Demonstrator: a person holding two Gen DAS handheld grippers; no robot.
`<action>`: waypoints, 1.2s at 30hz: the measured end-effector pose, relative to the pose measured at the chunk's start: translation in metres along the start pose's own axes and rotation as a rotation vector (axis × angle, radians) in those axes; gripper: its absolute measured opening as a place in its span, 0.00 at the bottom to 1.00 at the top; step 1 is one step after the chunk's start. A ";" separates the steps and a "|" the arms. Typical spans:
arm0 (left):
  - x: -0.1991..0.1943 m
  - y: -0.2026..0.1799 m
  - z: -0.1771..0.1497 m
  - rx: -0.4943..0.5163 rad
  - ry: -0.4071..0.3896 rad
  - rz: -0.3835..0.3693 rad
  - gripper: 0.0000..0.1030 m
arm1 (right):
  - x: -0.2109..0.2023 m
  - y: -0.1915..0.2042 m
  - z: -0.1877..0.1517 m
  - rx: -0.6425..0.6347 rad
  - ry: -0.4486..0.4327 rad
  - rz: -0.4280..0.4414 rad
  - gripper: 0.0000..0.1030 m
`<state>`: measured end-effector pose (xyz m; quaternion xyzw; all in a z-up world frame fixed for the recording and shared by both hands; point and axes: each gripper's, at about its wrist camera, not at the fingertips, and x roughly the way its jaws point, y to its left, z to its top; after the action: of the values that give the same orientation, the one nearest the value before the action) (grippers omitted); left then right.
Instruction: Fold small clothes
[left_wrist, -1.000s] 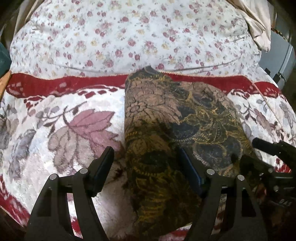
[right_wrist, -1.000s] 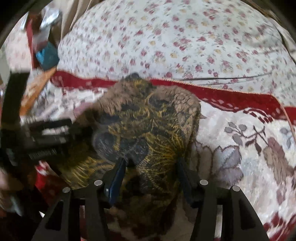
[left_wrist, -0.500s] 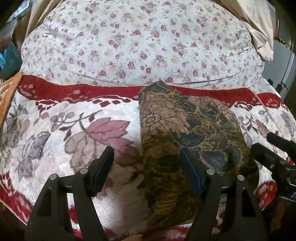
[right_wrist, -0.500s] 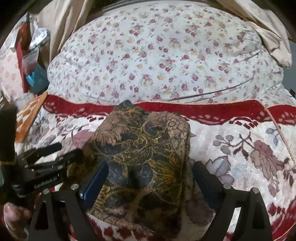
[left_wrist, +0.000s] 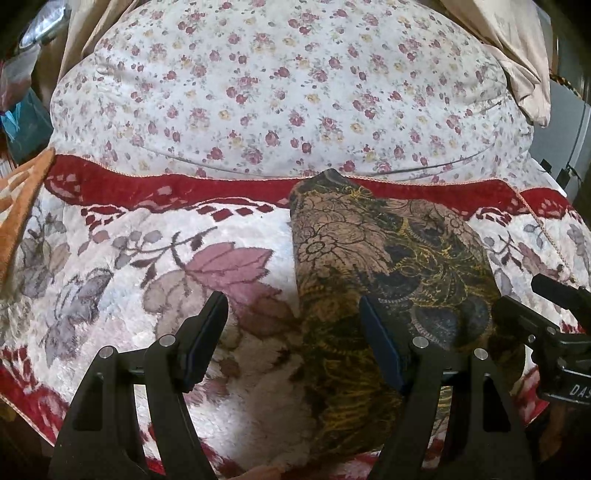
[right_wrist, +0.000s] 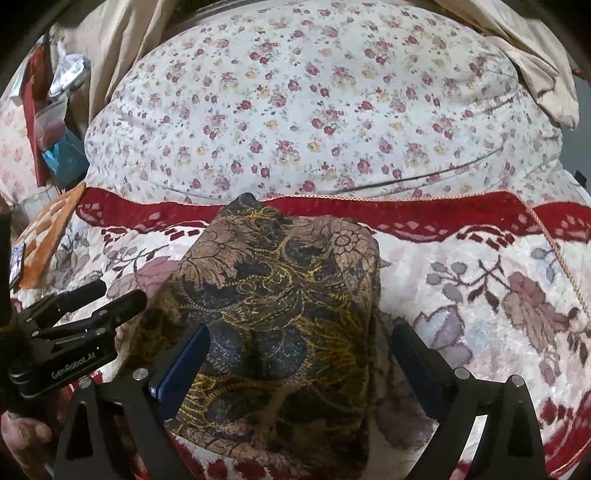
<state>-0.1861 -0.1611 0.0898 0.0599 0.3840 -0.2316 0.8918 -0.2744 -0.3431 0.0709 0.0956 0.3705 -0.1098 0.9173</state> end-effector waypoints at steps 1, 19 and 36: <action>0.001 0.000 0.000 0.000 0.000 -0.001 0.72 | 0.001 -0.001 0.000 0.005 0.004 0.000 0.95; 0.013 -0.001 0.000 0.012 0.026 -0.012 0.72 | 0.011 -0.002 0.001 0.001 0.021 0.022 0.95; 0.020 -0.002 0.000 0.022 0.038 -0.016 0.72 | 0.022 -0.004 -0.002 0.009 0.041 0.032 0.95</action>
<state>-0.1750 -0.1702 0.0756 0.0708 0.3988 -0.2417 0.8818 -0.2619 -0.3492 0.0535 0.1076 0.3872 -0.0949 0.9107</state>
